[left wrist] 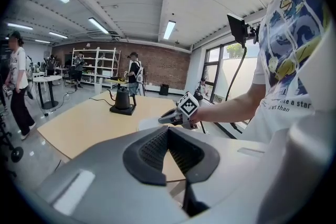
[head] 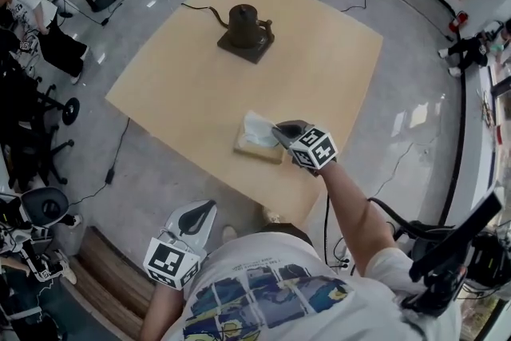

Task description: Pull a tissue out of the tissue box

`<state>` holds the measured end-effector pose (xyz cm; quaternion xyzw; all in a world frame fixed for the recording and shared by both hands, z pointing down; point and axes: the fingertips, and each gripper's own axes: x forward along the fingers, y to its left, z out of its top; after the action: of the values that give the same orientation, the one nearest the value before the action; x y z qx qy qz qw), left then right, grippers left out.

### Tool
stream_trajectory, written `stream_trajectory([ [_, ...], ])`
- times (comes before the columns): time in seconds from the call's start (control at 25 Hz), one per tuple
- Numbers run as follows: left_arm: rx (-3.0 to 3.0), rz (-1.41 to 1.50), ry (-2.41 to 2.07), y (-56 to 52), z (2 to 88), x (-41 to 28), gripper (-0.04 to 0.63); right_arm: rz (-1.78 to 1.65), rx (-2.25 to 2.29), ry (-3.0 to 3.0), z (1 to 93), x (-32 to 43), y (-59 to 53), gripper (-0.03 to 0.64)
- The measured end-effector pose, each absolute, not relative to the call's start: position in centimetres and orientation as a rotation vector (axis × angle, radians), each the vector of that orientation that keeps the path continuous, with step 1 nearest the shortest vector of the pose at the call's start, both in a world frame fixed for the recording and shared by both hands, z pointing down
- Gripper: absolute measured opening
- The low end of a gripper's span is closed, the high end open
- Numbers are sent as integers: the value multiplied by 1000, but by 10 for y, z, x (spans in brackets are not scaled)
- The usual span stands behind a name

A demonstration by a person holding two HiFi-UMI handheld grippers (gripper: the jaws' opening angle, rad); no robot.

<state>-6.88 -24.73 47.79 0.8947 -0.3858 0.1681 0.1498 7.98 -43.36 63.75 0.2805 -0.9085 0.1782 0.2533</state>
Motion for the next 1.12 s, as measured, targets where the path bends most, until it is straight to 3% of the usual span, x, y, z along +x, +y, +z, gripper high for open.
stream_trajectory([
  [1.12, 2636, 397, -1106, -197, 469, -145, 2, 246, 928, -2396, 590, 52, -392, 3],
])
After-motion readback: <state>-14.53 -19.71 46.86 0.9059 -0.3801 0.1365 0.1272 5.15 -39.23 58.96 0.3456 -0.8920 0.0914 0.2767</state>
